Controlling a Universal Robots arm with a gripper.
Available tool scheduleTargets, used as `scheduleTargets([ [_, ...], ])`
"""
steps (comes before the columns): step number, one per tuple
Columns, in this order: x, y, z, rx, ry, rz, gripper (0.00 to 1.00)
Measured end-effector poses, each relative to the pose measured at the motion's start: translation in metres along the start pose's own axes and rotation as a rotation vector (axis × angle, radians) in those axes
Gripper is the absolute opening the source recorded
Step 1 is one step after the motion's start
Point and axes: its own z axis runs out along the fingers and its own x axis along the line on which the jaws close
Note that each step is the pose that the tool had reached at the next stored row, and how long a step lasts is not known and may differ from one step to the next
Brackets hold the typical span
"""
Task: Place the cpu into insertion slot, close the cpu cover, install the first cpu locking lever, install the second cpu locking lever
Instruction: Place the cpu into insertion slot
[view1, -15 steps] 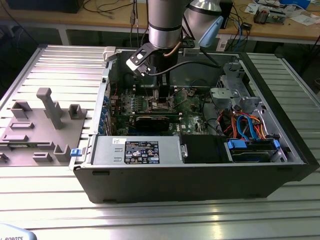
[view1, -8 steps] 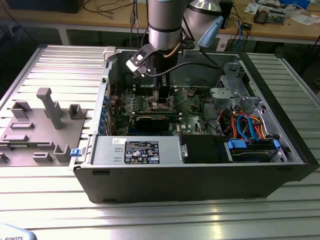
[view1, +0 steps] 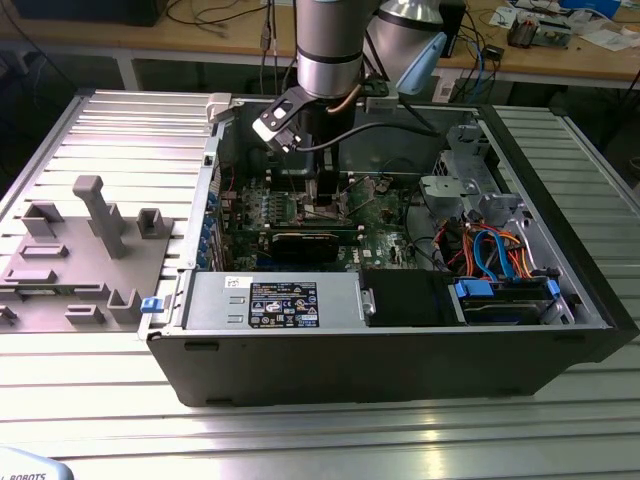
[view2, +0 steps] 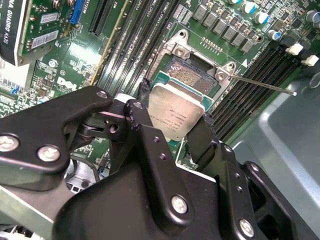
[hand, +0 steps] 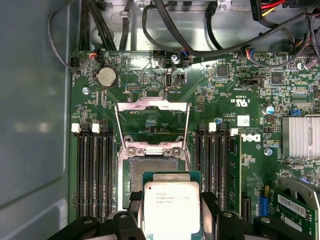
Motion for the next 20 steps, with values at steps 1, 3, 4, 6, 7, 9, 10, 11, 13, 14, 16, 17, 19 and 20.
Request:
scheduleTargets([
  [1,0.0001,0.0000,0.0001,0.0000,0.0000,0.000,0.55],
  [3,0.0002,0.0000,0.0003,0.0001,-0.0002,0.000,0.55],
  [4,0.0002,0.0000,0.0004,0.0000,-0.0001,0.000,0.55],
  [6,0.0003,0.0000,0.0007,0.0000,0.0000,0.000,0.55],
  [7,0.0003,0.0000,0.0008,0.0000,0.0000,0.000,0.55],
  [9,0.0003,0.0000,0.0010,0.0000,0.0000,0.000,0.55],
  [10,0.0003,0.0000,0.0011,0.0000,-0.0001,0.000,0.55],
  [11,0.0004,0.0000,0.0013,0.0000,0.0000,0.000,0.55],
  [13,0.0006,0.0000,0.0015,-0.0001,0.0002,0.000,0.55],
  [14,0.0008,-0.0001,0.0017,-0.0002,0.0003,0.000,0.55],
  [16,0.0013,-0.0001,0.0017,0.0000,-0.0001,0.000,0.55],
  [17,0.0017,0.0000,0.0019,0.0000,-0.0001,0.000,0.55],
  [19,0.0036,0.0000,0.0024,-0.0001,-0.0002,0.000,0.55],
  [20,0.0040,0.0000,0.0026,-0.0001,-0.0002,0.000,0.55],
])
